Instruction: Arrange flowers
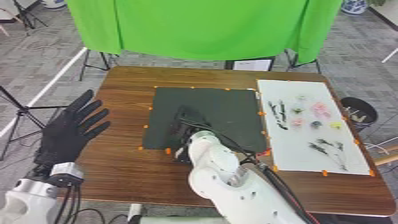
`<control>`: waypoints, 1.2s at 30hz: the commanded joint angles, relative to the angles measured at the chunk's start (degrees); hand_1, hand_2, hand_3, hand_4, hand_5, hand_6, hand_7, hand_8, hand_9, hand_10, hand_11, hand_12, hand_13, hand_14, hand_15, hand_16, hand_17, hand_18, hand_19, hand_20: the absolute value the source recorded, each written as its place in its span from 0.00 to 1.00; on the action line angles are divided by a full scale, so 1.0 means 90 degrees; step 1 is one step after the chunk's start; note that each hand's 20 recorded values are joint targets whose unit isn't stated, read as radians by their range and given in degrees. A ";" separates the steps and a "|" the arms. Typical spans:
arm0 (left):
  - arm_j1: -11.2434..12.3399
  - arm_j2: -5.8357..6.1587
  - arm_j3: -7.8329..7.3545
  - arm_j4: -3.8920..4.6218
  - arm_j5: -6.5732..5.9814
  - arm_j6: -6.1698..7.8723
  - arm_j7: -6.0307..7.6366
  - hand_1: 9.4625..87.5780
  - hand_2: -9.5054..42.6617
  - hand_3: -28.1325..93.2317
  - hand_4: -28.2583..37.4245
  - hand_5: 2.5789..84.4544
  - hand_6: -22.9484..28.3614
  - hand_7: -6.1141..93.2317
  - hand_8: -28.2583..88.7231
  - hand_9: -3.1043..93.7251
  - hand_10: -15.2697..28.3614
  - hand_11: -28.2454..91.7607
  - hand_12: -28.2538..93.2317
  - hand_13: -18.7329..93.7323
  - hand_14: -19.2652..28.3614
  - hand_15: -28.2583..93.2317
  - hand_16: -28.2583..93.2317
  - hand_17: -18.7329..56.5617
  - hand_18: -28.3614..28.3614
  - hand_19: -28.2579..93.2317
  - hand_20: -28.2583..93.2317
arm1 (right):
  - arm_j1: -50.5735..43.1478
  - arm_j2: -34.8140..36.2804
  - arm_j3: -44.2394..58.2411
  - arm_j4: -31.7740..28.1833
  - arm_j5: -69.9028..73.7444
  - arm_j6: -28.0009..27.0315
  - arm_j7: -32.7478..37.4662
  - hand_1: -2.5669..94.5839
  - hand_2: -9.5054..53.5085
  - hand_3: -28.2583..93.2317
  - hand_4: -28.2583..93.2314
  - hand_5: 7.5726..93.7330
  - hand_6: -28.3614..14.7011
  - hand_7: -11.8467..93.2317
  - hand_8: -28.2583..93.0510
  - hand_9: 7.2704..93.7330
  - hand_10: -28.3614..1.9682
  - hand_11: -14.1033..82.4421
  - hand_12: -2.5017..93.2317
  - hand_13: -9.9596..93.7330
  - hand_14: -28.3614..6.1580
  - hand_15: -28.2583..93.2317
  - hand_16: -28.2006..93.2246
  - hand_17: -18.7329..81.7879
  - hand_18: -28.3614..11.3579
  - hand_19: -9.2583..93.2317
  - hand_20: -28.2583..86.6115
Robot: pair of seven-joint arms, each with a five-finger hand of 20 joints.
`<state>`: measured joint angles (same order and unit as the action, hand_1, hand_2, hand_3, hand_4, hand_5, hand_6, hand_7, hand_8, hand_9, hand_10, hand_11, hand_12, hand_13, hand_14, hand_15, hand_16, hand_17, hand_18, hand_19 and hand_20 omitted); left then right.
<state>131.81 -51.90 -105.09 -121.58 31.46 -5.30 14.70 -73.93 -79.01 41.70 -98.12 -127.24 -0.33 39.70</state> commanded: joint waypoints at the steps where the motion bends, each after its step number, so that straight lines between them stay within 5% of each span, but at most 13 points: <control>1: 0.0432 -0.0283 -0.0076 -0.0071 0.0040 0.0098 0.0129 0.20 0.00 0.79 0.00 0.26 0.50 0.23 0.16 0.25 0.57 0.34 0.41 0.29 0.69 0.38 0.28 0.10 0.86 0.49 0.31 | -0.0124 0.0857 0.0871 -0.0969 0.0500 -0.1500 -0.1633 0.35 0.00 0.96 0.12 0.66 0.60 0.62 0.43 0.78 0.57 0.82 0.62 0.77 0.51 0.96 0.59 0.57 0.18 1.00 0.84; 3: 0.0409 -0.0284 -0.0071 -0.0059 0.0064 0.0087 0.0084 0.20 0.00 0.79 0.00 0.26 0.50 0.23 0.16 0.25 0.57 0.34 0.41 0.29 0.69 0.38 0.28 0.10 0.86 0.49 0.31 | -0.0223 0.1072 0.1033 -0.0975 0.0132 -0.1727 -0.2299 0.37 0.01 0.96 0.11 0.62 0.58 0.59 0.38 0.71 0.54 0.74 0.69 0.70 0.47 0.94 0.58 0.51 0.18 0.99 0.77; 6: 0.0454 -0.0305 -0.0089 -0.0071 0.0103 0.0124 0.0056 0.20 0.00 0.79 0.00 0.26 0.50 0.23 0.16 0.24 0.57 0.34 0.41 0.29 0.69 0.38 0.28 0.10 0.86 0.49 0.31 | -0.0212 0.1417 0.0853 -0.0803 -0.0481 -0.1252 -0.2649 0.42 0.00 0.96 0.04 0.58 0.61 0.55 0.31 0.64 0.58 0.66 0.71 0.63 0.46 0.92 0.57 0.45 0.21 0.94 0.74; 12: 0.0420 -0.0276 -0.0082 -0.0041 0.0086 0.0093 0.0000 0.20 0.00 0.80 0.01 0.26 0.50 0.23 0.16 0.25 0.58 0.33 0.40 0.29 0.69 0.38 0.28 0.10 0.86 0.49 0.31 | -0.0096 0.1652 0.0639 -0.0411 -0.1097 -0.1187 -0.2962 0.42 0.00 0.95 0.00 0.58 0.68 0.50 0.26 0.59 0.59 0.69 0.67 0.60 0.51 0.92 0.56 0.43 0.22 0.89 0.74; 16: 0.0386 -0.0248 -0.0067 -0.0019 0.0082 0.0078 -0.0003 0.20 0.00 0.80 0.00 0.26 0.50 0.23 0.16 0.25 0.58 0.34 0.40 0.29 0.69 0.39 0.28 0.10 0.86 0.49 0.31 | -0.0071 0.1686 0.0651 -0.0305 -0.1117 -0.1170 -0.3058 0.41 0.00 0.95 0.00 0.58 0.68 0.48 0.11 0.55 0.60 0.71 0.64 0.59 0.52 0.92 0.55 0.42 0.24 0.88 0.74; 26: 0.0359 -0.0214 -0.0054 0.0010 0.0062 0.0066 -0.0046 0.20 0.00 0.80 0.00 0.26 0.50 0.23 0.16 0.24 0.57 0.33 0.41 0.29 0.69 0.39 0.28 0.10 0.86 0.49 0.31 | 0.0132 0.1738 0.0717 -0.0212 -0.0823 -0.2291 -0.3393 0.42 0.00 0.96 0.00 0.56 0.67 0.45 0.10 0.53 0.61 0.69 0.61 0.57 0.53 0.91 0.55 0.41 0.24 0.86 0.73; 36: 0.0318 -0.0222 0.0000 0.0026 0.0068 0.0056 -0.0061 0.20 0.00 0.80 0.00 0.26 0.50 0.23 0.16 0.24 0.57 0.33 0.41 0.29 0.69 0.39 0.28 0.10 0.86 0.49 0.31 | 0.0016 0.1574 0.0570 -0.0053 -0.1085 -0.2080 -0.3320 0.39 0.00 0.97 0.00 0.56 0.66 0.44 0.11 0.52 0.59 0.73 0.56 0.57 0.53 0.92 0.55 0.41 0.24 0.86 0.73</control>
<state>134.56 -53.83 -105.54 -121.57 31.94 -4.78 14.71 -72.79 -63.68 47.64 -99.80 -134.68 -20.32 9.64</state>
